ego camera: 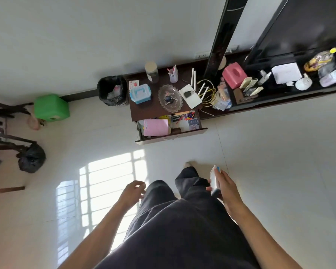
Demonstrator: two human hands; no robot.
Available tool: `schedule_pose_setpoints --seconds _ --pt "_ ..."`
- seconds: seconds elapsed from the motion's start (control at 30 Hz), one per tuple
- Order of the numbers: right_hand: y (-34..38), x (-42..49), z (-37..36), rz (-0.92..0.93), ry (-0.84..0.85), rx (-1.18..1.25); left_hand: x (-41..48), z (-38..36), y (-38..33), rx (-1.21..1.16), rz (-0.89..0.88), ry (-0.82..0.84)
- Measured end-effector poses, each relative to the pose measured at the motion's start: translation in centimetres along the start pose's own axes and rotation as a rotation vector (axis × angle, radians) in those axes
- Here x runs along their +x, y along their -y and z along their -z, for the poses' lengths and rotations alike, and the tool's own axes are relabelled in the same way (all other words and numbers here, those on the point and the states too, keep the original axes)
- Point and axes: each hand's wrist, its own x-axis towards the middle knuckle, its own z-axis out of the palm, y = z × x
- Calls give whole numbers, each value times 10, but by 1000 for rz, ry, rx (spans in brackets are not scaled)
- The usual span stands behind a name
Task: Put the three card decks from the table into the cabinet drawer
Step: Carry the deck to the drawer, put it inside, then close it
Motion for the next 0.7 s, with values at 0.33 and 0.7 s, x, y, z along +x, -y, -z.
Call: schedule_pose_setpoints --seconds 0.33,0.7 --pt "98 87 -11 -40 49 -97 48 19 -9 115 200 -10" --pt "160 205 -34 -8 38 -252 167 7 -143 -59 163 -5"
